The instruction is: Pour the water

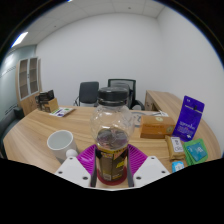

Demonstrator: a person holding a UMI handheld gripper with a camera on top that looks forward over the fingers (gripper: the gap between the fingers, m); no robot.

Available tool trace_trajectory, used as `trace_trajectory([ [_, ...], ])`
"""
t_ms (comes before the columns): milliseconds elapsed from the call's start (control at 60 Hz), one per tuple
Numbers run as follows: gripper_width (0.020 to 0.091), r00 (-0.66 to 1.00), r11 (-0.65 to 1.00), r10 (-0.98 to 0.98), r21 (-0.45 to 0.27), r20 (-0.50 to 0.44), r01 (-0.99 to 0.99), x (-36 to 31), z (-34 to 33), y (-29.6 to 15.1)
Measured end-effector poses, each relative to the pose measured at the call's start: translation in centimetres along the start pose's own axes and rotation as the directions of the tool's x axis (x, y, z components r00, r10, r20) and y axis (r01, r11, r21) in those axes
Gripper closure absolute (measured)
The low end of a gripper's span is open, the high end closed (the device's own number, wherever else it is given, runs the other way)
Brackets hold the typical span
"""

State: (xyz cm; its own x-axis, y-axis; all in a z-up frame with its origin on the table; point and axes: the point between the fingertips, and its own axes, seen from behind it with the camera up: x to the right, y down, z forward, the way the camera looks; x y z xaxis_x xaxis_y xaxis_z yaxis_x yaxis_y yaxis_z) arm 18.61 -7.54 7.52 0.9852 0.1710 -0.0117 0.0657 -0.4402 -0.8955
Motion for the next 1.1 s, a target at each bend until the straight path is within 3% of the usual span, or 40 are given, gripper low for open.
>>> trace_trajectory([
  [67, 0.0667, 1.0, 0.999, -0.022, 0.045, -0.003, 0.022, -0.1, -0.3, 0.2],
  [250, 0.0552, 1.0, 1.0, 0.004, 0.004, -0.013, -0.004, 0.1, -0.2, 0.4],
  [283, 0.048, 1.0, 0.999, 0.016, -0.033, -0.018, -0.017, 0.2, -0.4, 0.9],
  [333, 0.0271, 0.999, 0.997, 0.028, -0.07, -0.027, -0.03, 0.1, -1.0, 1.3],
  [350, 0.0233, 0.999, 0.996, 0.027, -0.079, -0.032, -0.03, 0.1, -1.2, 1.3],
  [383, 0.0267, 0.999, 0.995, 0.018, -0.102, -0.051, -0.023, 0.2, -2.0, 1.5],
  [767, 0.0242, 0.976, 0.985, -0.051, -0.174, -0.213, 0.014, -4.6, -16.7, -0.7],
  [1100, 0.0249, 0.964, 0.979, -0.017, -0.201, -0.267, -0.038, -11.0, -25.3, 1.2],
])
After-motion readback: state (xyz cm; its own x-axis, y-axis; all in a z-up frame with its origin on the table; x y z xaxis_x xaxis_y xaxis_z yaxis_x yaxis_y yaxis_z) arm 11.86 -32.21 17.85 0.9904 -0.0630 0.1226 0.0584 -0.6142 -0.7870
